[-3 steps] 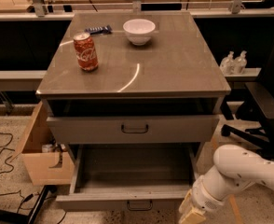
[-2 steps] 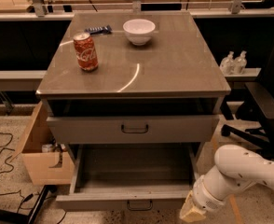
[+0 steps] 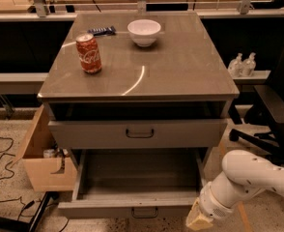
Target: Close middle drawer
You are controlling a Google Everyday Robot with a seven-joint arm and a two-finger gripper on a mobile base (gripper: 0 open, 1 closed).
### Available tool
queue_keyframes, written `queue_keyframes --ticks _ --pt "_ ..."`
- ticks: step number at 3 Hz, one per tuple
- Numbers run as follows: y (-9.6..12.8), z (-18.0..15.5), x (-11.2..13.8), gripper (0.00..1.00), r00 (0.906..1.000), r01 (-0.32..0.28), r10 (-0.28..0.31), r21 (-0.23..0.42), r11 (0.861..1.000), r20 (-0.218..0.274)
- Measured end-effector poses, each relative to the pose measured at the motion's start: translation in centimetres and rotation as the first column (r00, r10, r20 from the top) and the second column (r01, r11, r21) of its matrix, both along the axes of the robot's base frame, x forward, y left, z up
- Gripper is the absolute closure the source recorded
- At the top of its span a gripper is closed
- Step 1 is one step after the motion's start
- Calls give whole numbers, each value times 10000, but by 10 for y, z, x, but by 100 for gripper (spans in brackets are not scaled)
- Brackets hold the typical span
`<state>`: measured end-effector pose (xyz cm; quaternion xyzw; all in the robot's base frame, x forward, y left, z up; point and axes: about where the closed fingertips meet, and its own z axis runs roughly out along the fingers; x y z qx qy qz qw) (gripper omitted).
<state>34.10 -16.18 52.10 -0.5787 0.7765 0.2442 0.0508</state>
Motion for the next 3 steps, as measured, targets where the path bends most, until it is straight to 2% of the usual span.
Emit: queue_keyframes --ticks 2,3 --pt "-6 -54 11 100 9937 -5 39 -300 9995 1116" --pt "1 -85 22 100 9883 -162 283 -812 9966 1499"
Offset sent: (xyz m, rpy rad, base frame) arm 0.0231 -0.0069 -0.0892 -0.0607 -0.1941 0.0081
